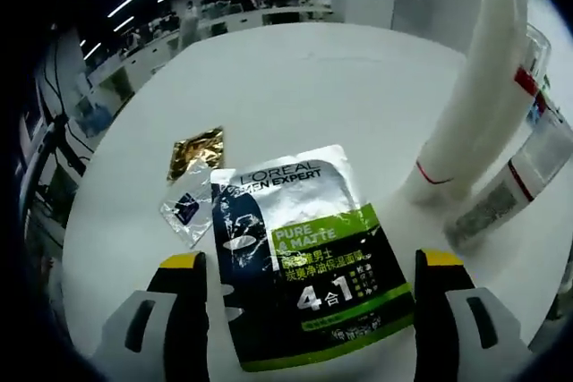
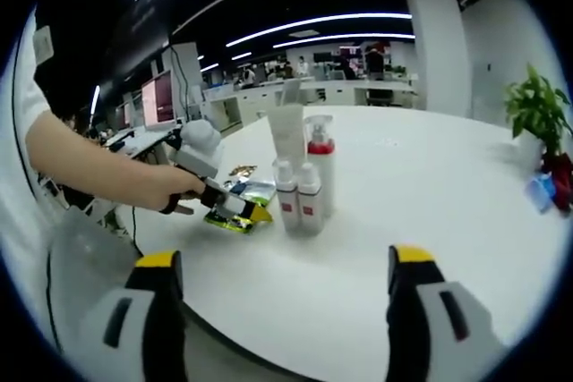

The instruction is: Arrange the skincare products in the storage area until every visible bottle or jar stands upright without overlapping.

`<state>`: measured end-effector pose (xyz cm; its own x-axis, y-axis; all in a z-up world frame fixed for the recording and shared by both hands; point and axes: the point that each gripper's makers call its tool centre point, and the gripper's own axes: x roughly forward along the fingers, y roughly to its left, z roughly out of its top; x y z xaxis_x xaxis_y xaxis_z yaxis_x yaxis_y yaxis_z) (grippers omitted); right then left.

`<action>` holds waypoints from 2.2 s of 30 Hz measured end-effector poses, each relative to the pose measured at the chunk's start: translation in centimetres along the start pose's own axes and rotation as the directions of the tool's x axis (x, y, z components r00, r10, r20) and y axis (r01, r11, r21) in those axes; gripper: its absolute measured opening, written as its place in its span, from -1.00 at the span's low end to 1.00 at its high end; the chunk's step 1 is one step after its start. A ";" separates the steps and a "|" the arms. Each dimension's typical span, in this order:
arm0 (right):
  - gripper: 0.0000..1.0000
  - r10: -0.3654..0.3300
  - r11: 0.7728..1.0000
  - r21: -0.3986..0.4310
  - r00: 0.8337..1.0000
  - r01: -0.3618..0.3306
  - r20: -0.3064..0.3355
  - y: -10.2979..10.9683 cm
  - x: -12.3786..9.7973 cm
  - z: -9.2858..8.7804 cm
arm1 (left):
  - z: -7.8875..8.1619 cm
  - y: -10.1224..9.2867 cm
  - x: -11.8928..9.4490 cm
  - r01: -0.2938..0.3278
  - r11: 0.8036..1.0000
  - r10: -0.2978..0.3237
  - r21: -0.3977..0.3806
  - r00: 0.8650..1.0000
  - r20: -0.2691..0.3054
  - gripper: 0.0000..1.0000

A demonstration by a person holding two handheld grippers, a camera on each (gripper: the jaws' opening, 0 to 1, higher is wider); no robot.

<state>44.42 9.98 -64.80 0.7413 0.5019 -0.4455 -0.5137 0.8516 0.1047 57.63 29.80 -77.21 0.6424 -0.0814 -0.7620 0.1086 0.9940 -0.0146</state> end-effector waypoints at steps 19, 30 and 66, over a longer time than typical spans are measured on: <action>0.88 -0.009 1.000 0.003 1.000 0.009 0.002 -0.1 -0.1 0.0 | 0.7 1.8 -0.5 0.029 0.999 -0.029 -0.014 0.999 0.031 -0.58; 0.88 -0.013 1.000 0.006 1.000 0.013 0.004 -0.2 -0.1 0.0 | 0.3 2.7 -0.3 -0.006 0.998 0.004 0.069 1.000 0.026 -1.00; 0.83 0.065 0.998 -0.013 0.998 -0.065 -0.001 1.3 0.0 0.0 | 3.4 0.9 -11.6 0.517 0.725 -0.398 -0.454 0.853 0.337 -1.00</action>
<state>43.77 11.08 -64.69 0.7061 0.5557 -0.4389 -0.5660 0.8154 0.1219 52.79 31.37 -66.19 0.7604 -0.4898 -0.4265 0.0666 0.7120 -0.6990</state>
